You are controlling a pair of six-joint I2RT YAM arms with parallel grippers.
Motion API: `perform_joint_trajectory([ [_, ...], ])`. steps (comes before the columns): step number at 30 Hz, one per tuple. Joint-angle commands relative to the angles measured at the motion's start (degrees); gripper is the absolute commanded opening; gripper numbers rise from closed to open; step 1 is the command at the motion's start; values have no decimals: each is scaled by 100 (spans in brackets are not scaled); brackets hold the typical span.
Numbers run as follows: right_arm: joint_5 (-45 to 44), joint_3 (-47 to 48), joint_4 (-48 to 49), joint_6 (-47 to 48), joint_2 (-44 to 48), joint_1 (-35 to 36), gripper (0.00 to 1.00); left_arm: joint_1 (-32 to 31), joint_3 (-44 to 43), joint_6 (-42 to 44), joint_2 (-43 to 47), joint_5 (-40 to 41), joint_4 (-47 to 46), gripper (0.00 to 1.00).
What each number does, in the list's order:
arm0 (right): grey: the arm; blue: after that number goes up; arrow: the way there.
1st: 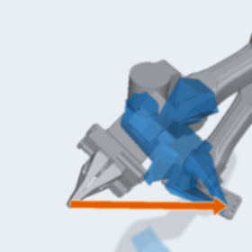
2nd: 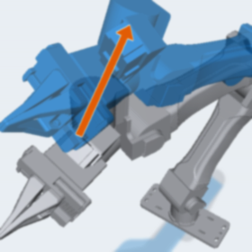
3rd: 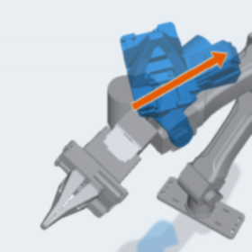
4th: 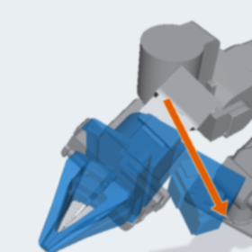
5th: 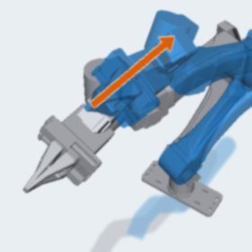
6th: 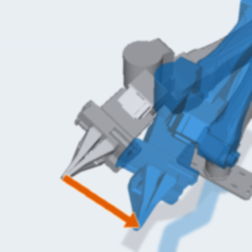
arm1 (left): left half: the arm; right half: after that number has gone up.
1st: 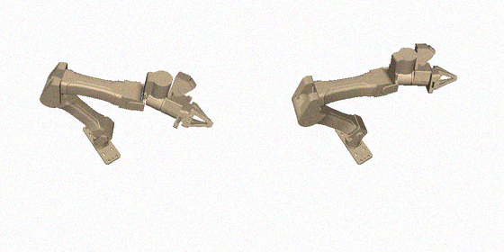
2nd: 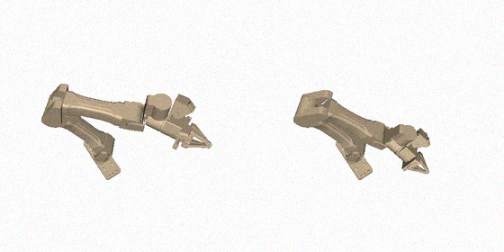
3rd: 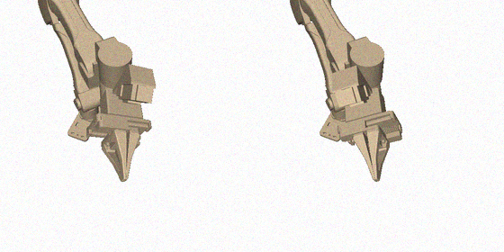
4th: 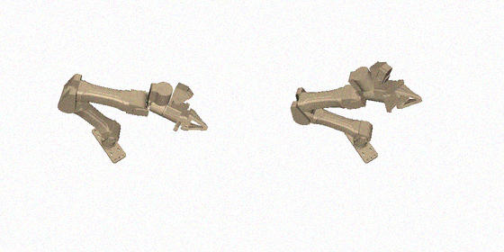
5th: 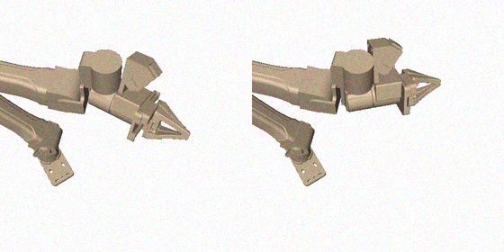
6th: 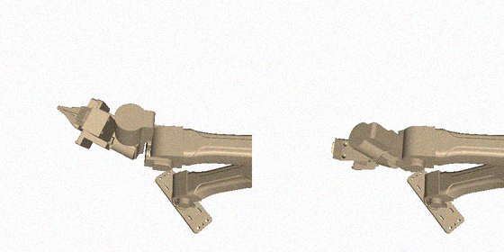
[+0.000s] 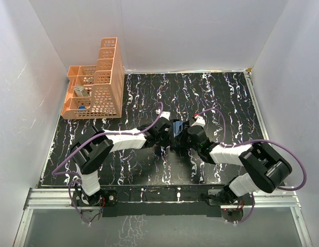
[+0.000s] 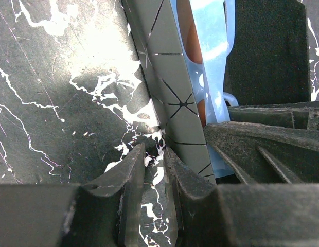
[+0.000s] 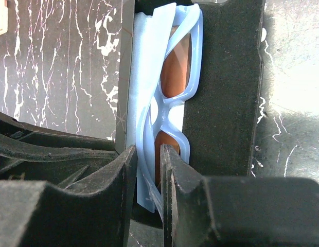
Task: Organize the sunglasses
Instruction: Place the sunglasses in the sunglasses case.
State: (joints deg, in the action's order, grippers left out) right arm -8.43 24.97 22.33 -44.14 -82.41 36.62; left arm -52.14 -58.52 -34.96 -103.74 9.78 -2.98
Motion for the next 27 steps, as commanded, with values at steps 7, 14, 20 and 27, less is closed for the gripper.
perform_joint_trajectory([
  [7, -145, 13, -34, 328, 454, -17, 27, -36, -212, 12, 4, -6, 17, 21],
  [14, -318, 78, -316, 397, 688, -35, 28, -47, -212, 21, 25, 5, 30, 20],
  [20, -501, 39, -493, 473, 941, -219, 22, -41, -250, 81, -2, 55, 44, 20],
  [27, -234, 49, -323, 498, 669, -576, 17, -42, -429, 181, -139, 143, 114, 20],
])
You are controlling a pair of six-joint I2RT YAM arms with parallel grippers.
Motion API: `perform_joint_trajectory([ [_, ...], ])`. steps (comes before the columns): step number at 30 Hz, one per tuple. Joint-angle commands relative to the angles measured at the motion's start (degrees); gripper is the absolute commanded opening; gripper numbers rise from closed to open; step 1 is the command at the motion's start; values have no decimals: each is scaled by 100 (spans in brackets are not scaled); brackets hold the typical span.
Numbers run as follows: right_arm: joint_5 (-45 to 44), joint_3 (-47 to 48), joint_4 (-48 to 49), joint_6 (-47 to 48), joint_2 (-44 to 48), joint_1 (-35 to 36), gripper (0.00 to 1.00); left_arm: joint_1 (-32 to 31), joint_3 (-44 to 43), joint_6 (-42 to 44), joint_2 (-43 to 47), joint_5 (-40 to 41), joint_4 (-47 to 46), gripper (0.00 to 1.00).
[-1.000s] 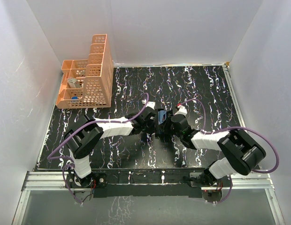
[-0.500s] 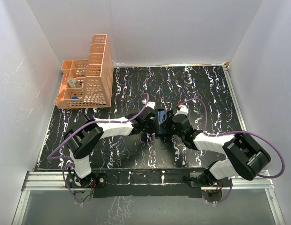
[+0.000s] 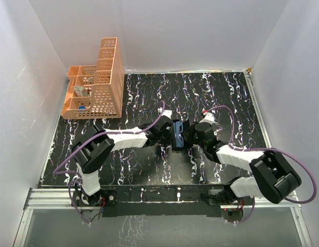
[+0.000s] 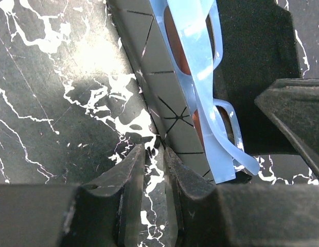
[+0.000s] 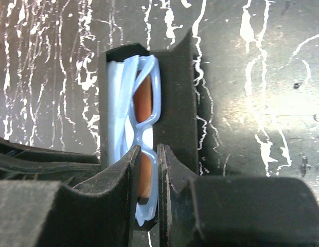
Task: Organize the sunglasses
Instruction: Place the sunglasses in the sunglasses case.
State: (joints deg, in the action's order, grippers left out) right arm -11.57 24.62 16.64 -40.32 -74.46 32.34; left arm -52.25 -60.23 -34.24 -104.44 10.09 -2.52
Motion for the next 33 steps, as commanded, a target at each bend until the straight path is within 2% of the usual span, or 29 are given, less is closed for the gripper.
perform_joint_trajectory([
  [1, 119, 98, 272, 122, -187, -176, 18, -27, -275, 134, -87, 136, 80, 21],
  [10, 266, 307, 457, 177, -580, -297, 19, 2, -349, 165, -171, 226, 138, 21],
  [18, 297, 435, 601, 182, -929, -307, 15, -1, -264, 136, -149, 183, 94, 21],
  [26, 196, 486, 686, 213, -1067, -378, 17, -1, -235, 129, -129, 165, 85, 21],
  [33, 252, 553, 712, 223, -1027, -454, 14, 8, -244, 134, -133, 161, 93, 21],
])
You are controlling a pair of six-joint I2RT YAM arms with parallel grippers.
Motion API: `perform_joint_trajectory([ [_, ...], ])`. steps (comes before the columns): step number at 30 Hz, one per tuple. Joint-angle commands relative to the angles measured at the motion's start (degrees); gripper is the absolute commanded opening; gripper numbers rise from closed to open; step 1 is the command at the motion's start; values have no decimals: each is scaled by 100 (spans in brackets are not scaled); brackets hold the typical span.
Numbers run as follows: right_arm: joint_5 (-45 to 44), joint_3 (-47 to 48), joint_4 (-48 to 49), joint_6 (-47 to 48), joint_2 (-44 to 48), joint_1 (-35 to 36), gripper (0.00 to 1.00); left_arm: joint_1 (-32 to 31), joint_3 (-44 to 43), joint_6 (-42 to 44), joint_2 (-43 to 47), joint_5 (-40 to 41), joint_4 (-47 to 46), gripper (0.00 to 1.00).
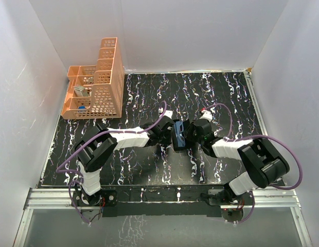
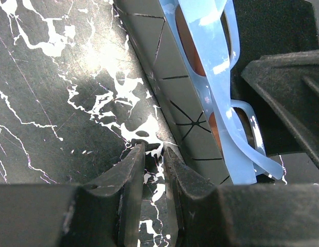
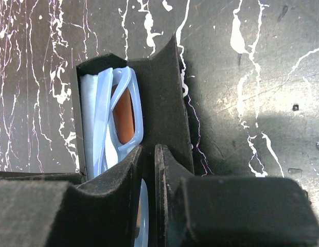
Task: Organize the sunglasses
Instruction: Place the sunglasses in the sunglasses case.
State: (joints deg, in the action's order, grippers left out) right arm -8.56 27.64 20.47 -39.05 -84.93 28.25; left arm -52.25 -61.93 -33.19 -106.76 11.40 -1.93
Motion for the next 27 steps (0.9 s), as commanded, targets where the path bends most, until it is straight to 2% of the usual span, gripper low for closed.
perform_joint_trajectory([
  [1, -45, 271, 329, 106, 8, -52, 14, 2, -73, 27, 100, 29, 36, 21],
  [14, 74, 523, 333, 127, -279, -101, 15, -2, -54, 17, 81, 25, 26, 21],
  [27, 224, 525, 436, 110, -389, -101, 9, 7, -56, 26, 59, 32, 17, 21],
])
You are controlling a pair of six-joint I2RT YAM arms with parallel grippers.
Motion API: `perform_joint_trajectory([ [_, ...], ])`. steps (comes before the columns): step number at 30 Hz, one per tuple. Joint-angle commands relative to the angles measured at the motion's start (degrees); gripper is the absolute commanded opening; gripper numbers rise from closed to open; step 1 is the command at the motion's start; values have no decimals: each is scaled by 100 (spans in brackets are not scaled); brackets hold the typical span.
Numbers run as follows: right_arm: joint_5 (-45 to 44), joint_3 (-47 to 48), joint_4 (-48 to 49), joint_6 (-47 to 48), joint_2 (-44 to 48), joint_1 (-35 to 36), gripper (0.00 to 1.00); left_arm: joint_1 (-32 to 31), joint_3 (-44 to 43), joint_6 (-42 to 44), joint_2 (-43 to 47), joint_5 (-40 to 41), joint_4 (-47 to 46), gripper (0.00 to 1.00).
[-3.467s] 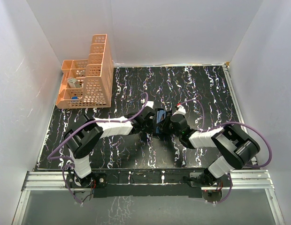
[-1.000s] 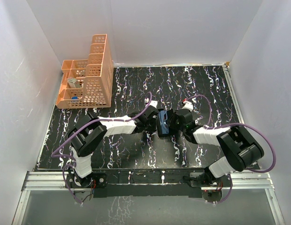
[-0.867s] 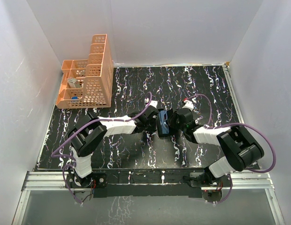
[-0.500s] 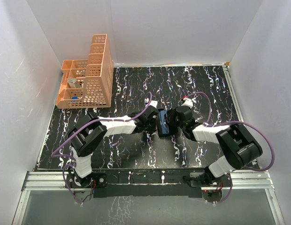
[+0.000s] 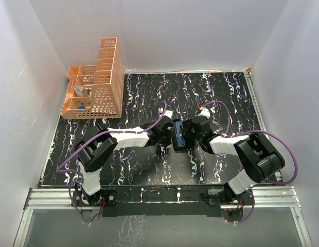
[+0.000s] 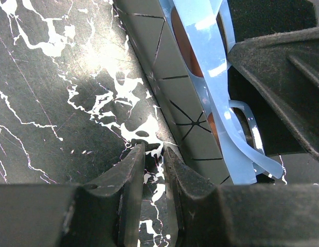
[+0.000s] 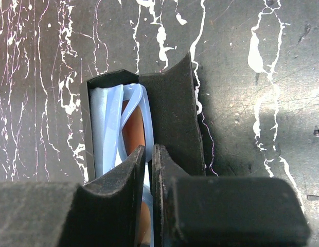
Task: Organize the sunglasses
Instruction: Place the sunglasses in the sunglasses case.
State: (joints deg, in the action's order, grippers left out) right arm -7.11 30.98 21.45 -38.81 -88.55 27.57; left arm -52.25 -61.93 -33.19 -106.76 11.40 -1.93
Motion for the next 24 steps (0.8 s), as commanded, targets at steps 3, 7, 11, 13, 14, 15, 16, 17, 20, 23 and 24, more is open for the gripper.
perform_joint_trajectory([
  [3, 130, 191, 348, 70, -39, -35, 9, 4, -49, 18, 53, 31, 15, 21],
  [7, 228, 177, 376, 4, -69, -38, 9, 9, -56, 23, 50, 35, 18, 21],
  [11, 412, 113, 532, -97, -110, -35, 10, 7, -75, 16, 41, 23, 15, 21],
  [13, 464, 92, 585, -106, -121, -30, 10, 2, -73, 22, 41, 24, 18, 21],
  [14, 484, 99, 587, -107, -132, -25, 10, 2, -68, 23, 40, 25, 15, 21],
  [15, 509, 109, 589, -100, -142, -24, 10, 6, -65, 23, 39, 25, 13, 21],
  [16, 538, 116, 589, -86, -137, -24, 10, 4, -64, 19, 41, 14, 15, 21],
  [17, 548, 118, 585, -81, -139, -24, 10, 4, -65, 18, 41, 15, 13, 21],
  [20, 527, 121, 530, -64, -84, -28, 12, 3, -64, 11, 42, 17, 18, 21],
  [23, 394, 127, 344, -61, 97, -26, 16, 5, -56, 18, 58, 20, 32, 21],
  [24, 349, 109, 293, -27, 194, -29, 17, 0, -56, 18, 63, 20, 43, 21],
])
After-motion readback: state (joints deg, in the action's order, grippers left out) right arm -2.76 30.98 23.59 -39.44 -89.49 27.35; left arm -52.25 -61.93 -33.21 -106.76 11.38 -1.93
